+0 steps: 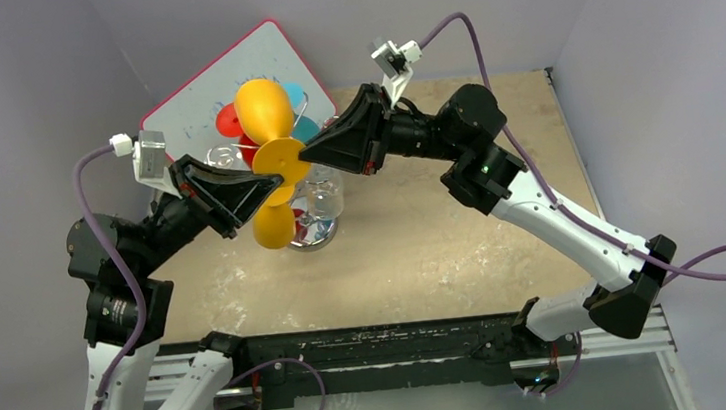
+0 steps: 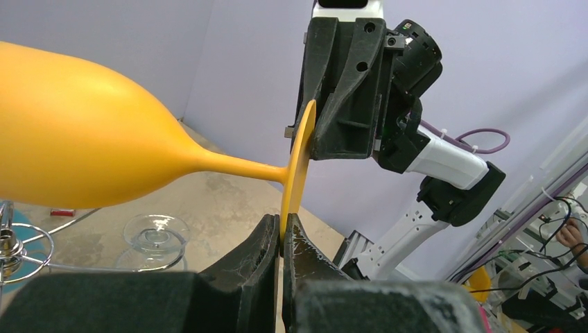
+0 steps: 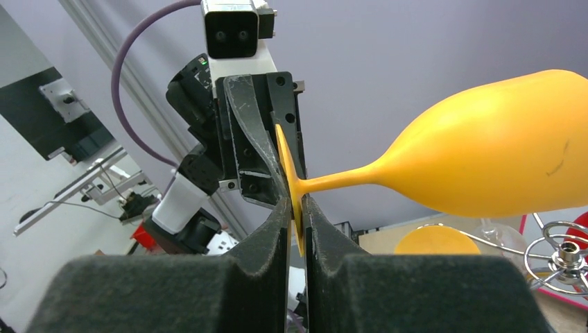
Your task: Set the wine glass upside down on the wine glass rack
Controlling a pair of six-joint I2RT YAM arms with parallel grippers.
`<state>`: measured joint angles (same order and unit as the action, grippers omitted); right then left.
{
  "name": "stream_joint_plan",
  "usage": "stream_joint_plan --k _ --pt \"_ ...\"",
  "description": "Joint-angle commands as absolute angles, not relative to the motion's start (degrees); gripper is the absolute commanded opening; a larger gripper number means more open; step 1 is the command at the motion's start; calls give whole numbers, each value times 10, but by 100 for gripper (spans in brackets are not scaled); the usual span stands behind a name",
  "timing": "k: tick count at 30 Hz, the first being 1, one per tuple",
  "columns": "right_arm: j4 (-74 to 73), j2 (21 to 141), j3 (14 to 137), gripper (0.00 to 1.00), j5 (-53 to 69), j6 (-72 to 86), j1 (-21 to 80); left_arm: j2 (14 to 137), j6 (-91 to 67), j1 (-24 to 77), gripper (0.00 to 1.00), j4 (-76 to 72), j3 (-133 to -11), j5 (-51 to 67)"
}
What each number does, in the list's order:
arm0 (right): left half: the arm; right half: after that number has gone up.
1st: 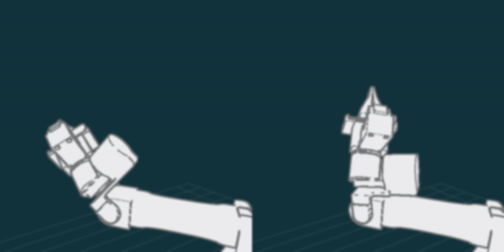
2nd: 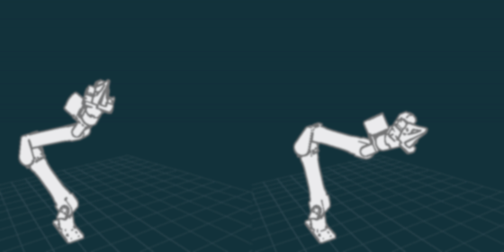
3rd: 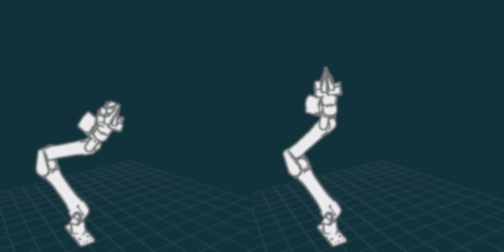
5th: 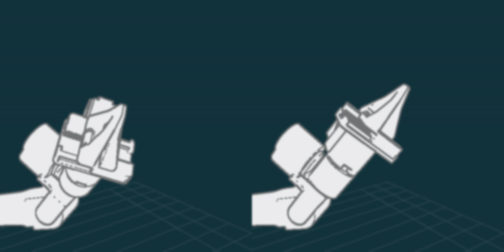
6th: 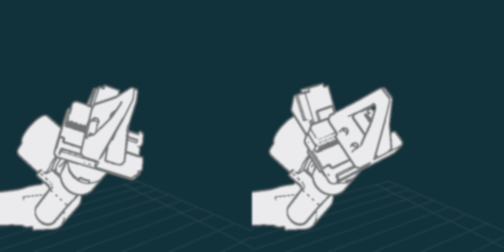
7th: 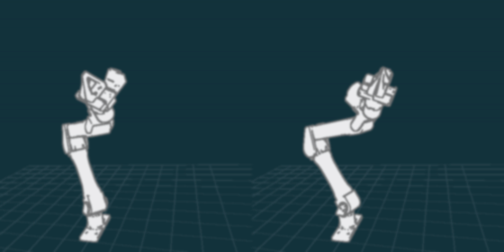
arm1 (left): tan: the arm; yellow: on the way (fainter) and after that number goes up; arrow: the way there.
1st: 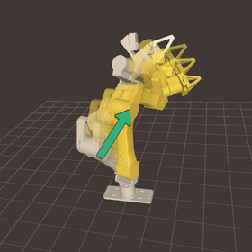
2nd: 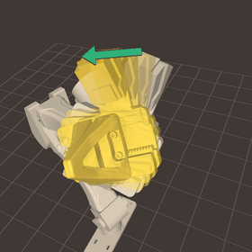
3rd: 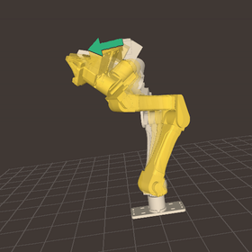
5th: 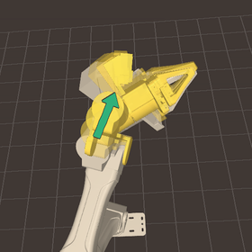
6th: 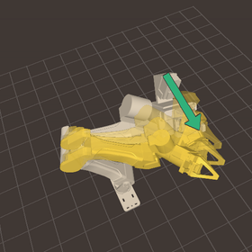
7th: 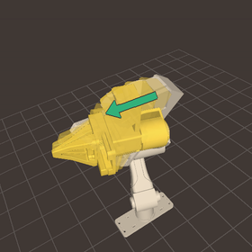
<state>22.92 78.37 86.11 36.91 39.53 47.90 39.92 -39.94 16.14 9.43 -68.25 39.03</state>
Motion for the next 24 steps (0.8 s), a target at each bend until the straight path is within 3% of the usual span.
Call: stream_joint_plan --k 1,4,9,15,21,24 --pt "279 770 861 10 365 418 482 400 -407 159 0 67 -683 394" --pt "277 769 860 0 364 421 482 401 -401 159 0 79 -685 387" --pt "276 764 856 0 357 424 482 397 -382 159 3 100 -689 371" --pt "280 750 848 0 335 426 481 389 -360 159 32 124 -697 343" --pt "282 732 840 0 315 424 481 385 -336 159 50 160 -710 321" --pt "278 723 839 0 286 419 481 381 -322 159 65 183 -716 301"
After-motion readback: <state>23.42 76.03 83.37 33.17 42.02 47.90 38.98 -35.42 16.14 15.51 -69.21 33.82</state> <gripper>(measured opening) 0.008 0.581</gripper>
